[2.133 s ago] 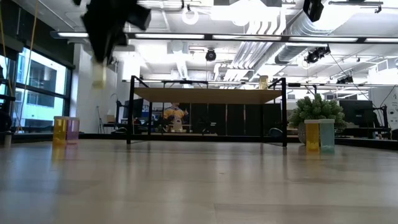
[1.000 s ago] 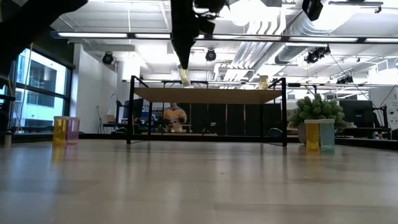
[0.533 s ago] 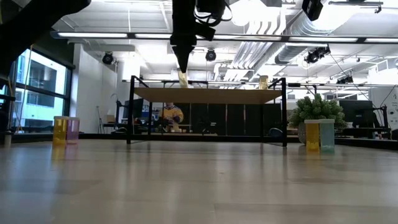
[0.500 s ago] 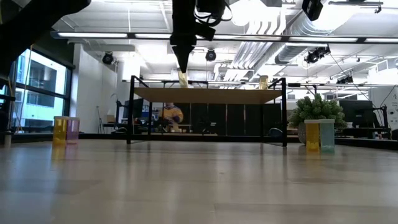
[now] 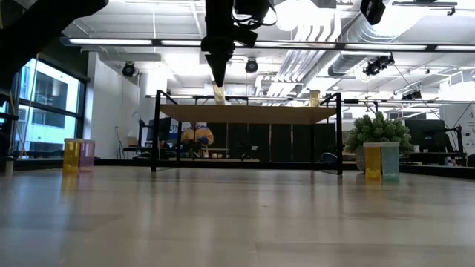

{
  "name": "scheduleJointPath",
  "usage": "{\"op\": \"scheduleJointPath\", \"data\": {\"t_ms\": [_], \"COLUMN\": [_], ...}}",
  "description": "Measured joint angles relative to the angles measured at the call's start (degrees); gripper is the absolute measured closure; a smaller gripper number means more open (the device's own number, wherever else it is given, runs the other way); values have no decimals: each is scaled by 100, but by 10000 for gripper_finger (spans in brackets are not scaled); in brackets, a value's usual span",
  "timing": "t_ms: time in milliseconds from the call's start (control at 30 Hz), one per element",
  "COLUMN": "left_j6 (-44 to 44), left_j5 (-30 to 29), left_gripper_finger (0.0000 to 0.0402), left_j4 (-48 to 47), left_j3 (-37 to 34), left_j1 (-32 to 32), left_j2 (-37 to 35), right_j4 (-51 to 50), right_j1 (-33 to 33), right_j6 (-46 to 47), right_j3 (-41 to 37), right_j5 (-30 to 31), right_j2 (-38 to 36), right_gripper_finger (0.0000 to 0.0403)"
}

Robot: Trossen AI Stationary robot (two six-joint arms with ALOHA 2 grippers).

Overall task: Pick and place medicine bottles onto shelf by color
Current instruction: Put the yellow pill bottle on the shelf aligned with the other yellow pill bottles

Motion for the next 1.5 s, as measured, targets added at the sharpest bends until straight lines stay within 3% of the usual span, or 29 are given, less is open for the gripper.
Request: {"op": "scheduleJointPath", "data": {"t_ms": [333, 933, 1500], "left_j6": [85, 20, -175], "left_j5": [26, 11, 30], "left_gripper_finger": [285, 180, 149], "left_j4": [0, 11, 117], "left_j3": [2, 2, 174], "left_j1": [0, 0, -116], "left_j2": [0, 0, -135], "right_j4": [0, 0, 0], "right_j1": [0, 0, -2], "right_j6": [0, -1, -93], "right_j3": [1, 1, 2], "right_j5": [0, 0, 2], "right_j2": [0, 0, 2], "right_gripper_finger": [403, 403, 403]}}
